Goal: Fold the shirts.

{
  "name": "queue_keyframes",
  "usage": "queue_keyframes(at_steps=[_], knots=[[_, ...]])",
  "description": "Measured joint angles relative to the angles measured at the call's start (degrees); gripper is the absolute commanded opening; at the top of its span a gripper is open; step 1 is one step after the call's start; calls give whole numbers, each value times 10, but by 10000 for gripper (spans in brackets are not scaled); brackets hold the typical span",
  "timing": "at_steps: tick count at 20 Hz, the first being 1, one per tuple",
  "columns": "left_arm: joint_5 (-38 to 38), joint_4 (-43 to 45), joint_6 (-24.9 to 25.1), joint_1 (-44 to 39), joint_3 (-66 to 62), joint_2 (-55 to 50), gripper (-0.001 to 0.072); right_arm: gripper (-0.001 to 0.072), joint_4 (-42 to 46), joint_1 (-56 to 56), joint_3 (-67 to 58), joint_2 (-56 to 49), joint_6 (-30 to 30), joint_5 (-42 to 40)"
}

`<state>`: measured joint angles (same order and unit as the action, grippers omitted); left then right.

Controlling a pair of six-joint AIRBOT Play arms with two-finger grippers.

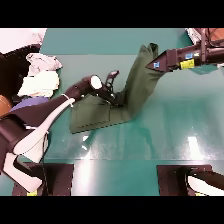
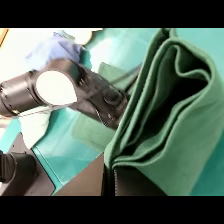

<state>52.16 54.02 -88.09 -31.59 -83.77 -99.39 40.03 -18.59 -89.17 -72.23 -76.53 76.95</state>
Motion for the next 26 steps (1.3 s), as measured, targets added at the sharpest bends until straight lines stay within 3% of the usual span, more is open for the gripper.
queue_keyframes(at_steps=[6,7,8,9,10,13,17,24,26], knots=[[54,123,0,129,-1,158,23,15,-11,-128,-2,-39,-3,-80],[63,146,0,155,-1,187,23,45,-17,-160,-2,-57,-2,-102],[71,169,0,183,-1,217,23,209,-27,-193,-2,-77,2,-127],[77,189,0,207,-1,243,23,421,-36,-225,-2,-97,10,-151],[85,207,0,232,-1,269,23,512,-42,-256,-2,-118,20,-180],[104,238,4,295,-1,325,23,509,-51,-330,-11,-183,38,-250],[129,254,12,340,-1,359,23,508,-40,-338,-31,-221,46,-224],[151,243,15,357,0,370,23,513,103,-178,134,-134,-18,-152],[154,229,15,356,0,371,23,562,117,-117,192,-119,-30,-147]])
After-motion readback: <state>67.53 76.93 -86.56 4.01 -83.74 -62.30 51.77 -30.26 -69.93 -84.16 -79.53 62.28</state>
